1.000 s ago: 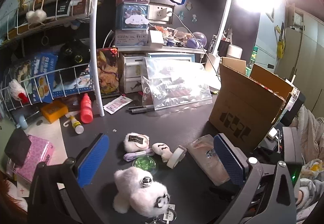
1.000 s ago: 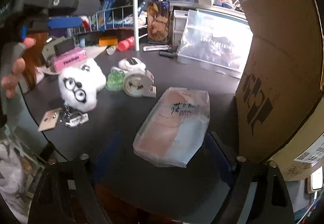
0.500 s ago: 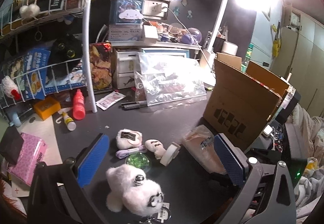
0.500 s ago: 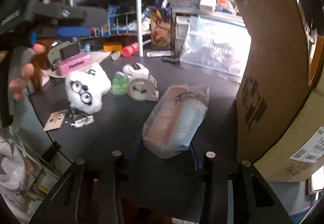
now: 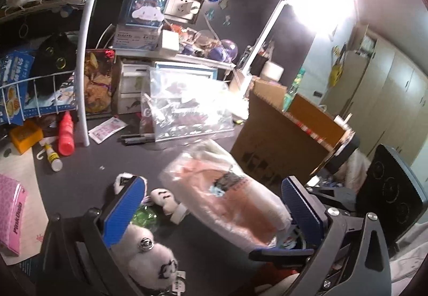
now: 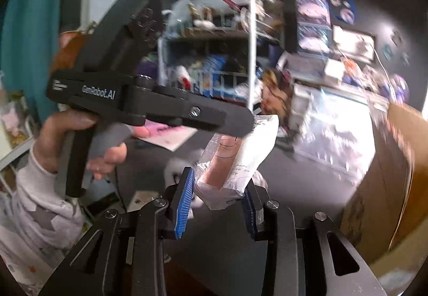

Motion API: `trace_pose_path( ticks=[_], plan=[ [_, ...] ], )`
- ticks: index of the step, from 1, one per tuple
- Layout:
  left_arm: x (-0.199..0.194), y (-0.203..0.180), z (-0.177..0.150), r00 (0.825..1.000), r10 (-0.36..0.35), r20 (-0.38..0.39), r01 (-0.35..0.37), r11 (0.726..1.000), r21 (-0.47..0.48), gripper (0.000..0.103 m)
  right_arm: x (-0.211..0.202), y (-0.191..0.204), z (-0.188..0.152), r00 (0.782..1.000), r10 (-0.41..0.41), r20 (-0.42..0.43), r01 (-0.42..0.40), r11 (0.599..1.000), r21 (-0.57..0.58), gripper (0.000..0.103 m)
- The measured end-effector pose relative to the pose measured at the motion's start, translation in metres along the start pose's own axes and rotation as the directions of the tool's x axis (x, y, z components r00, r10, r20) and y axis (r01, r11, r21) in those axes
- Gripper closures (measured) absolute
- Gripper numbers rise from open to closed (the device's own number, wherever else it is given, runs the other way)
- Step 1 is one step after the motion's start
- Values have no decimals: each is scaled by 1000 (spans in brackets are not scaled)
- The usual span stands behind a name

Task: Organize objects
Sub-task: 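Grasp the pink-wrapped bag with the right gripper and lift it, then carry the bag over the cardboard box and open the right gripper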

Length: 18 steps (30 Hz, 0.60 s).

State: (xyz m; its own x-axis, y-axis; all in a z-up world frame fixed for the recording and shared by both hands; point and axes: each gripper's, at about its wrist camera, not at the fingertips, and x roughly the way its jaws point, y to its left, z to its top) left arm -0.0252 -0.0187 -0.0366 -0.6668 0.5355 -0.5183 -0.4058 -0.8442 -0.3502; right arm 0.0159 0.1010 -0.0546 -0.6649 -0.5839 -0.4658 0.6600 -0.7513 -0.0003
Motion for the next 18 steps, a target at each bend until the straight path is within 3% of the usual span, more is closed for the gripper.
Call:
trace_pose_path(
  ticks=[6, 15, 18],
  plan=[
    [-7, -3, 28, 999, -38, 3, 38, 999, -31, 26, -5, 1, 29, 999, 34, 40, -30, 997, -77, 74],
    [-4, -19, 61, 998, -57, -23, 56, 998, -21, 27, -21, -16, 51, 997, 6, 82, 4, 993, -116, 75],
    [0, -29, 72, 997, -69, -37, 69, 998, -10, 43, -26, -24, 57, 996, -6, 92, 16, 994, -109, 75]
  ],
)
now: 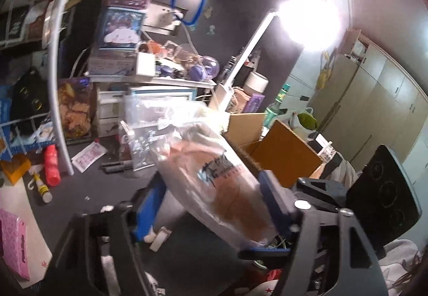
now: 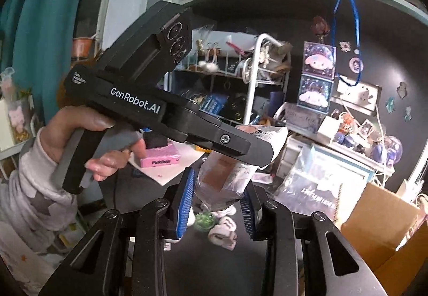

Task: Organize objects
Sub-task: 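Carry the bag over the cardboard box and open the right gripper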

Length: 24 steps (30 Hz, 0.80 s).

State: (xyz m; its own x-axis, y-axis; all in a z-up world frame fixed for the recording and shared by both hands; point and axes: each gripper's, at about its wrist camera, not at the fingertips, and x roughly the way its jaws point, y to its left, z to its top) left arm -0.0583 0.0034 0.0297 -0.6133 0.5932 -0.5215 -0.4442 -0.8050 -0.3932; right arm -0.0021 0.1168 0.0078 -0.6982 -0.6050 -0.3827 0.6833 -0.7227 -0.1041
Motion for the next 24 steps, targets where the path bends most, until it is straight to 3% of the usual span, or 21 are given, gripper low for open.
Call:
trace_pose_path(
  ticks=[5, 12, 19, 24],
  plan=[
    [17, -23, 28, 999, -16, -49, 17, 999, 34, 56, -11, -25, 7, 1000, -20, 9, 20, 998, 52, 76],
    [66, -59, 64, 987, -46, -152, 60, 994, 88, 61, -40, -74, 6, 997, -64, -33, 69, 982, 177, 76],
    [139, -88, 79, 947, -84, -310, 117, 989, 90, 62, -55, -133, -6, 979, -51, -197, 112, 943, 315, 76],
    [170, -95, 75, 914, -102, -393, 136, 989, 59, 62, -57, -159, -17, 944, 22, -328, 113, 915, 387, 76]
  ],
)
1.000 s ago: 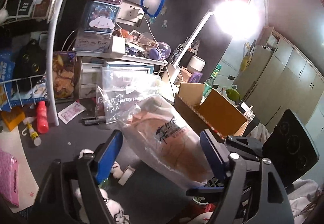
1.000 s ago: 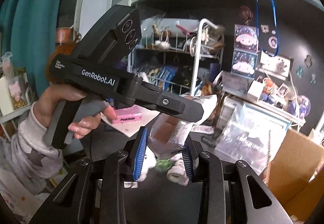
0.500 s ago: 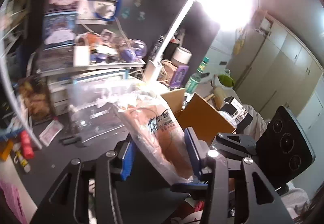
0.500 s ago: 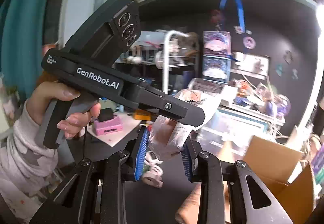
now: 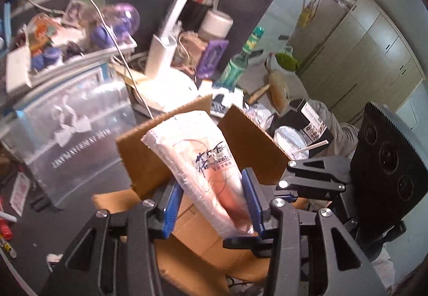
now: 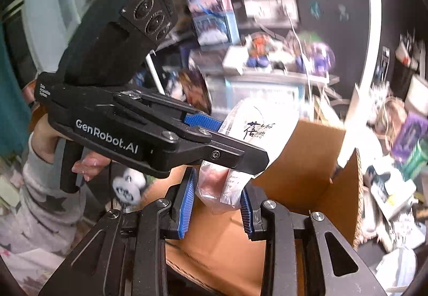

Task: Organize objects
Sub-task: 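Carry the bag over the cardboard box and open the right gripper, then move the right tool back to the white fluffy plush keychain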

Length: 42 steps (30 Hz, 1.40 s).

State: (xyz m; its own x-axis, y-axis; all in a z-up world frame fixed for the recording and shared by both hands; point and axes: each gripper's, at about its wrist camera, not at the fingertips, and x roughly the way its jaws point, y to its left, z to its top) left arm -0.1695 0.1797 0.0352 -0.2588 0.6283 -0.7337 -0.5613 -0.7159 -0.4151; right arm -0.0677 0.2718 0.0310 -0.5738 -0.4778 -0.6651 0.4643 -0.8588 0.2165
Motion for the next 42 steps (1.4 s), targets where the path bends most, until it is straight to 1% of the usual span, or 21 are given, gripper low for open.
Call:
trace_pose_path(
  ticks=[3, 5, 7, 8, 9, 10, 11, 12, 15, 20, 22, 26, 28, 30, 31, 33, 34, 35, 37, 40, 42],
  plan=[
    [11, -2, 0, 999, 7, -37, -7, 1000, -5, 62, 3, -7, 2, 996, 6, -85, -5, 1000, 13, 76],
    [14, -3, -1, 999, 21, -49, -21, 1000, 0, 61, 7, -5, 1, 992, -7, -126, 6, 1000, -2, 76],
    [16, -4, -1, 998, 31, -56, -31, 1000, 0, 58, 12, -6, 1, 987, -22, -158, 20, 1000, -16, 74],
    [17, -4, -2, 998, 39, -56, -39, 999, 2, 51, 14, -6, 1, 985, -36, -169, 33, 999, -24, 71],
    [16, -5, -2, 997, 45, -54, -45, 999, 7, 41, 16, -6, 1, 982, -49, -180, 44, 998, -34, 62],
    [15, -6, -3, 997, 53, -51, -53, 999, 12, 37, 16, -5, 1, 982, -58, -180, 52, 998, -39, 57],
    [13, -7, -3, 997, 62, -49, -61, 998, 19, 32, 15, -5, 1, 982, -68, -177, 61, 997, -44, 46],
    [12, -8, -3, 997, 68, -45, -67, 997, 23, 29, 14, -5, 1, 982, -80, -171, 72, 996, -48, 40],
    [6, -10, -4, 997, 68, -27, -68, 997, 23, 23, 11, -4, 3, 983, -105, -151, 97, 993, -60, 40],
    [-7, -10, -7, 997, 76, -2, -75, 997, 29, 22, 8, 2, 6, 984, -129, -122, 121, 990, -75, 40],
    [-18, -11, -12, 997, 78, 22, -79, 996, 41, 22, 4, 10, 8, 988, -129, -84, 122, 989, -88, 40],
    [-55, -3, -26, 991, 83, 104, -88, 995, 38, 22, -4, 42, 9, 996, -85, 26, 88, 985, -151, 40],
    [-84, 7, -39, 981, 105, 164, -110, 994, 19, 21, -3, 61, 9, 997, -48, 66, 60, 979, -196, 40],
    [-108, 16, -54, 966, 142, 218, -146, 989, 1, 16, 1, 82, 8, 995, -6, 96, 28, 971, -238, 40],
    [-123, 22, -66, 953, 169, 252, -171, 985, -13, 15, 4, 93, 7, 994, 25, 108, 4, 966, -260, 40],
    [-144, 33, -86, 932, 201, 301, -197, 979, -44, 10, 13, 116, 5, 989, 68, 134, -24, 951, -307, 40],
    [-156, 41, -101, 916, 226, 331, -214, 974, -71, 10, 17, 127, 5, 986, 88, 140, -37, 943, -331, 39],
    [-161, 46, -111, 907, 242, 345, -226, 970, -87, 10, 21, 136, 3, 983, 116, 141, -59, 932, -358, 39],
    [-174, 62, -137, 883, 282, 374, -251, 959, -131, 10, 36, 157, -1, 977, 180, 110, -123, 908, -400, 40],
    [-181, 83, -175, 860, 330, 389, -277, 943, -187, 10, 69, 181, -12, 966, 260, 7, -234, 879, -415, 39],
    [-178, 94, -194, 856, 350, 380, -288, 934, -212, 10, 95, 187, -21, 956, 287, -61, -288, 877, -384, 39]
  ],
)
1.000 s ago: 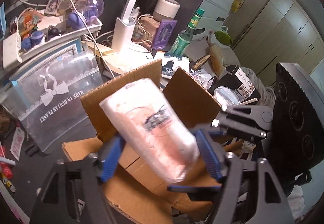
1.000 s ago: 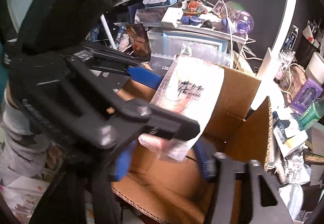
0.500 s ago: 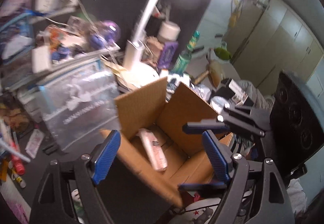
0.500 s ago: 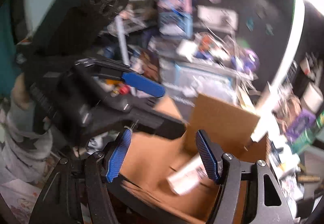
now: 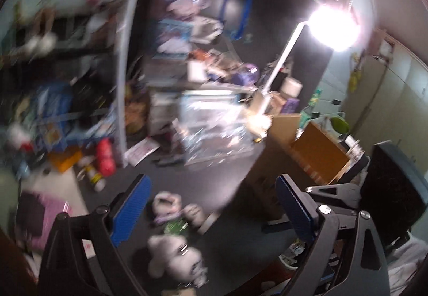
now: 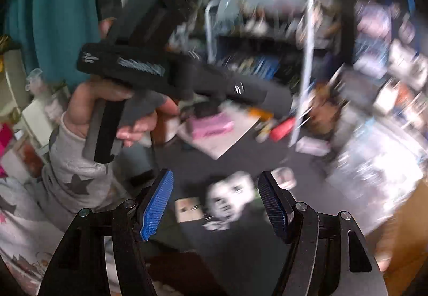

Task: Organize objects
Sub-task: 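Move the right tool back to the white fluffy plush keychain, then grasp the white fluffy plush keychain with the right gripper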

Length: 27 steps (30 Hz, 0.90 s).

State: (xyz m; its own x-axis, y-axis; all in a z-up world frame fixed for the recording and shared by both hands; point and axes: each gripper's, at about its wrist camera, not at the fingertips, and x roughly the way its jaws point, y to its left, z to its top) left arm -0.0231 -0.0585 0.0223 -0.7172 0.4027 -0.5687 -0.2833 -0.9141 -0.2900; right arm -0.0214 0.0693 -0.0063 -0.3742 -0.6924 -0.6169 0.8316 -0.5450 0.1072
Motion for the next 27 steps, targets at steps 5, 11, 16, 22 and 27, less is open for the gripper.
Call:
trace_pose_path(
  ticks=[5, 11, 16, 22, 27],
  plan=[
    [10, 36, -45, 998, 33, -45, -36, 998, -57, 10, 70, -16, -30, 994, 8, -108, 7, 991, 134, 26],
    [30, 53, -81, 995, 12, -100, -21, 995, -93, 10, 117, -31, -56, 991, 12, -136, 20, 973, 230, 26],
    [47, 60, -94, 989, -14, -147, -4, 993, -121, 10, 133, -30, -59, 992, -35, -119, 58, 979, 194, 28],
    [64, 67, -105, 981, -37, -188, 10, 990, -143, 10, 135, -30, -60, 991, -53, -120, 74, 981, 180, 59],
    [81, 66, -113, 971, -71, -230, 33, 986, -163, 10, 134, -24, -60, 992, -52, -111, 67, 988, 138, 60]
  ],
)
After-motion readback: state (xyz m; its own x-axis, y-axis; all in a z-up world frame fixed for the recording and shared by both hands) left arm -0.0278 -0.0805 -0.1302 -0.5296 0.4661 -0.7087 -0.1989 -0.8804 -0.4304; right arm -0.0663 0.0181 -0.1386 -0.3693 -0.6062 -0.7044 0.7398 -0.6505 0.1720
